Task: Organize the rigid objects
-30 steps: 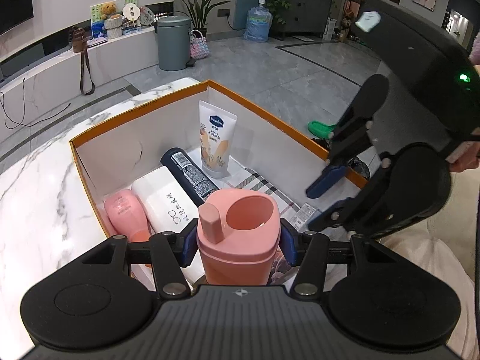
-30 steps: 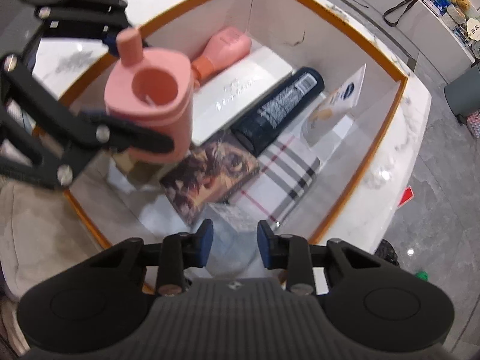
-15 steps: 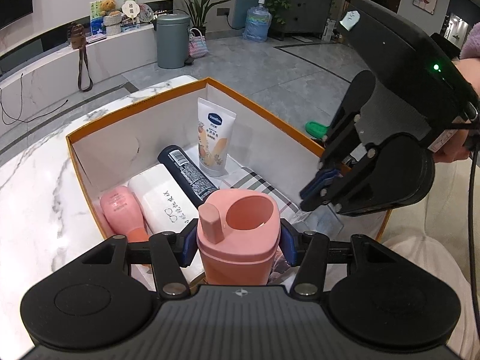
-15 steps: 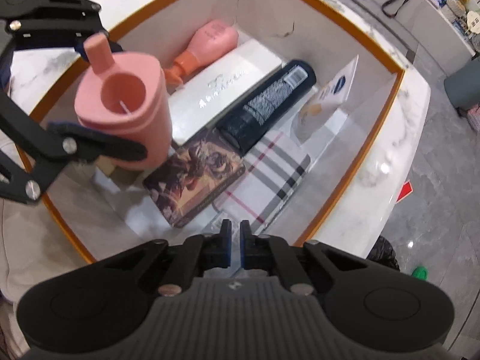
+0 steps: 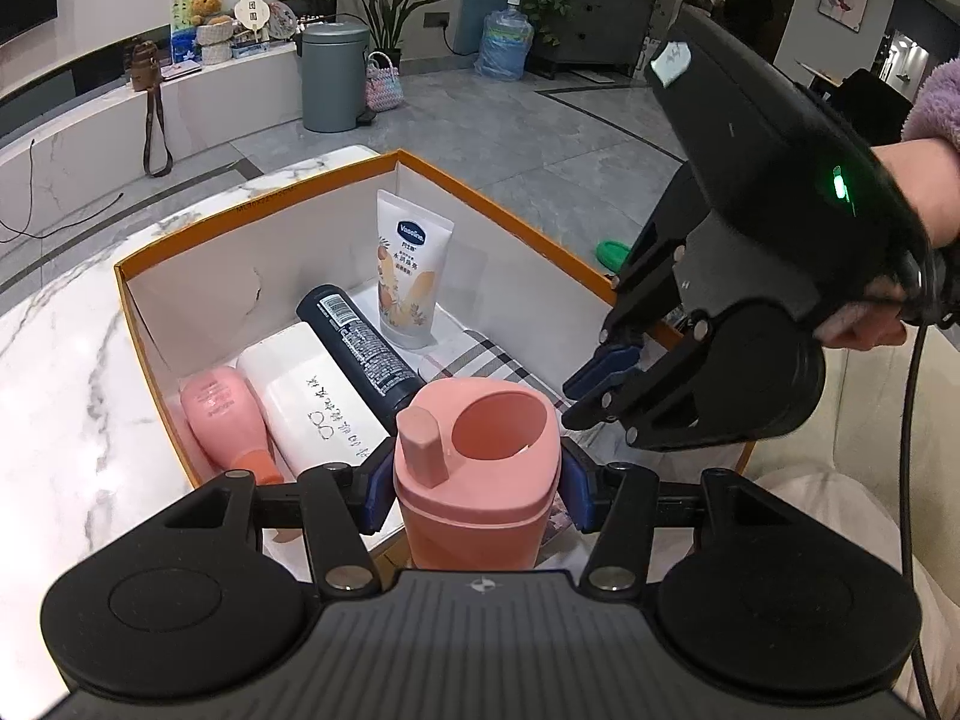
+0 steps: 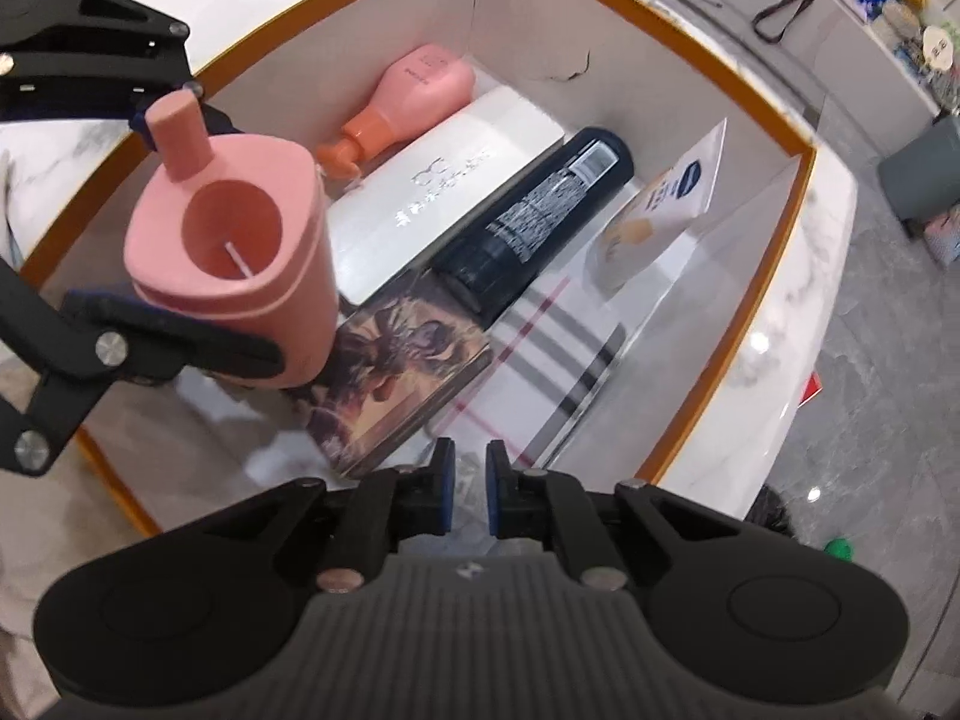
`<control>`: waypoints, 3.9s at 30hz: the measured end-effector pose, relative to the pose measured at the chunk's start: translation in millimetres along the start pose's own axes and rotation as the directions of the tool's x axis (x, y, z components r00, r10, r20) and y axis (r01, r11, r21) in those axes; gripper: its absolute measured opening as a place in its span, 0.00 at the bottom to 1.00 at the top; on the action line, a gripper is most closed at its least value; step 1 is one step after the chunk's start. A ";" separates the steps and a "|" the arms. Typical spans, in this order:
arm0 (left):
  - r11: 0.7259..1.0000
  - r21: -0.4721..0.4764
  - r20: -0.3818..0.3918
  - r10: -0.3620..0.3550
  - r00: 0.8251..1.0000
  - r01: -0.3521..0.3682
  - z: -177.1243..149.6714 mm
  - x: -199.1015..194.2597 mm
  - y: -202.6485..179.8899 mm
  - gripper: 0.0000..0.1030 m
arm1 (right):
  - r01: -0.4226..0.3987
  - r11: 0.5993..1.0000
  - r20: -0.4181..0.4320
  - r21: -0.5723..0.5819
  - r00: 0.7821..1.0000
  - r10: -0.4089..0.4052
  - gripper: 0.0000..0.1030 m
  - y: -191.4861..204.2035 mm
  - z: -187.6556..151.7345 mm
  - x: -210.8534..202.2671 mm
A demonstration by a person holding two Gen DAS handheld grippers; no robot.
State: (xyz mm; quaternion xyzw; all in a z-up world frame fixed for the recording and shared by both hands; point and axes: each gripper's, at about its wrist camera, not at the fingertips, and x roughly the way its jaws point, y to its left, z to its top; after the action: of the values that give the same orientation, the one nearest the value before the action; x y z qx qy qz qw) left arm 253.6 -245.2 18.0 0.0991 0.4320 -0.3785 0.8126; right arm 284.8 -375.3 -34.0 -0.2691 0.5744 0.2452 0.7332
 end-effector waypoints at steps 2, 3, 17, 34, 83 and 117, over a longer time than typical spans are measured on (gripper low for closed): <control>1.000 -0.002 -0.001 -0.001 1.000 0.001 -0.3 0.9 -0.2 0.60 | 0.048 0.996 -0.004 -0.073 0.999 -0.049 0.10 7.7 0.8 3.1; 1.000 -0.002 -0.001 -0.001 1.000 0.001 0.0 0.9 -0.3 0.60 | 0.066 0.993 0.005 -0.094 0.998 -0.066 0.10 9.0 1.4 3.6; 1.000 0.014 -0.001 -0.027 1.000 0.027 1.2 2.8 1.6 0.60 | -0.009 0.977 -0.044 -0.213 0.999 0.000 0.02 10.6 4.9 22.6; 0.991 0.017 -0.216 -0.125 0.968 0.132 -3.2 28.1 -17.1 0.60 | 0.077 0.997 0.123 0.001 0.989 -0.077 0.06 4.7 -3.0 -1.4; 0.820 -0.391 0.327 0.549 0.769 -0.418 -96.8 -150.8 -53.2 0.79 | 0.076 0.787 0.485 0.612 0.750 -0.449 0.88 158.9 -88.7 -115.5; 0.784 -0.346 0.221 0.601 0.768 -0.515 -144.8 -115.0 -53.0 0.88 | 0.044 0.742 0.479 0.669 0.739 -0.475 0.95 166.4 -104.8 -52.1</control>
State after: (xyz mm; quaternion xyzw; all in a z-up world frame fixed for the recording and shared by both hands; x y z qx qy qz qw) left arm 86.5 -150.4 28.2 0.0519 0.2914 -0.0669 0.9529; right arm 87.7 -326.5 -22.6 0.0004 0.3000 0.0062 0.9539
